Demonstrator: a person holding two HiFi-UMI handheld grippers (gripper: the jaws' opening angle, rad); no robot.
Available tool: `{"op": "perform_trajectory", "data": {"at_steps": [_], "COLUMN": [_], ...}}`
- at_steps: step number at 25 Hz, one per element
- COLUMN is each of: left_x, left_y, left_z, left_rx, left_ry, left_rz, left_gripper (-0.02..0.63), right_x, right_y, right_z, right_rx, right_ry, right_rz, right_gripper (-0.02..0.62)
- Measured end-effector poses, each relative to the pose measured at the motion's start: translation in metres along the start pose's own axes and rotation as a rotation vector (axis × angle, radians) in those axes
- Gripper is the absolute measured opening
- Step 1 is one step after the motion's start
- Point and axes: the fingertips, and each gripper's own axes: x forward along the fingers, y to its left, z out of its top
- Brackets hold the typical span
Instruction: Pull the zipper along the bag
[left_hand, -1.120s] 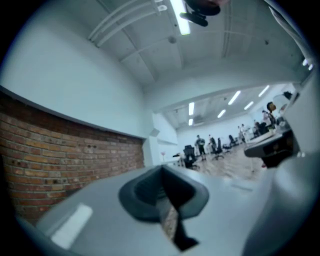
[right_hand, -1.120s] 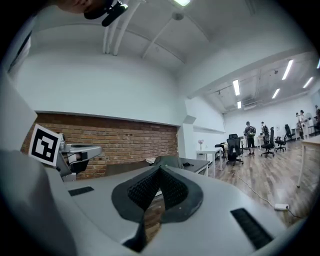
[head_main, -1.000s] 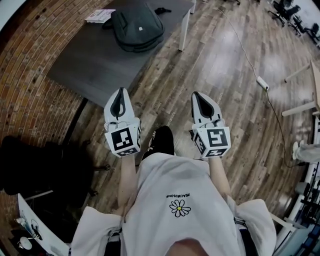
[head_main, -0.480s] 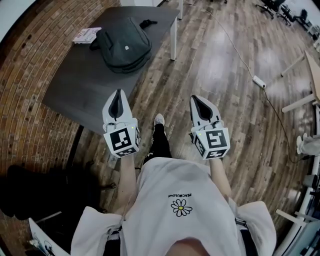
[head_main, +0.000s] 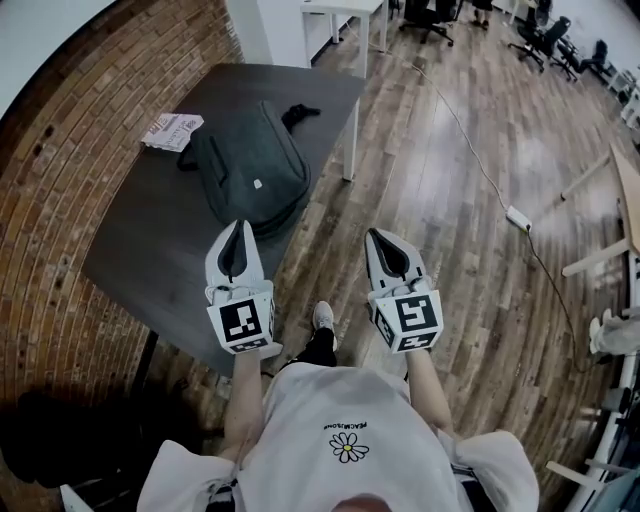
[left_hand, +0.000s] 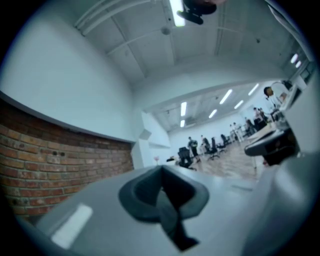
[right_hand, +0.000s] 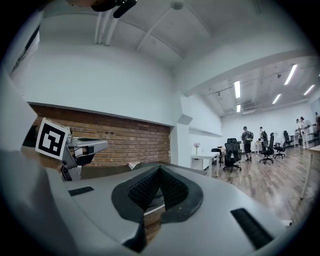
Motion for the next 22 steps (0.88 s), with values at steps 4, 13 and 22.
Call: {"op": "perform_trajectory", "data": {"at_steps": [4, 13, 22], "left_x": [0.049, 0.15, 0.181], "left_y": [0.024, 0.083, 0.086], "left_z": [-0.02, -0.068, -0.084], "left_rx": [-0.016, -0.076, -0.122], "left_ry": [0.017, 0.047, 0.064], "left_rz": [0.007, 0.048, 0.063], "left_gripper": [0.0, 0.0, 0.0], "right_x": [0.068, 0.2, 0.255], "right_y": [-0.005, -0.005, -0.002], "right_z": [0.008, 0.009, 0.0], "right_rx": [-0.031, -0.08, -0.099], "right_ry": [-0.007, 0.049, 0.064], "right_rz": [0.049, 0.092, 0.152], "right_gripper": [0.002, 0.002, 0.002]}}
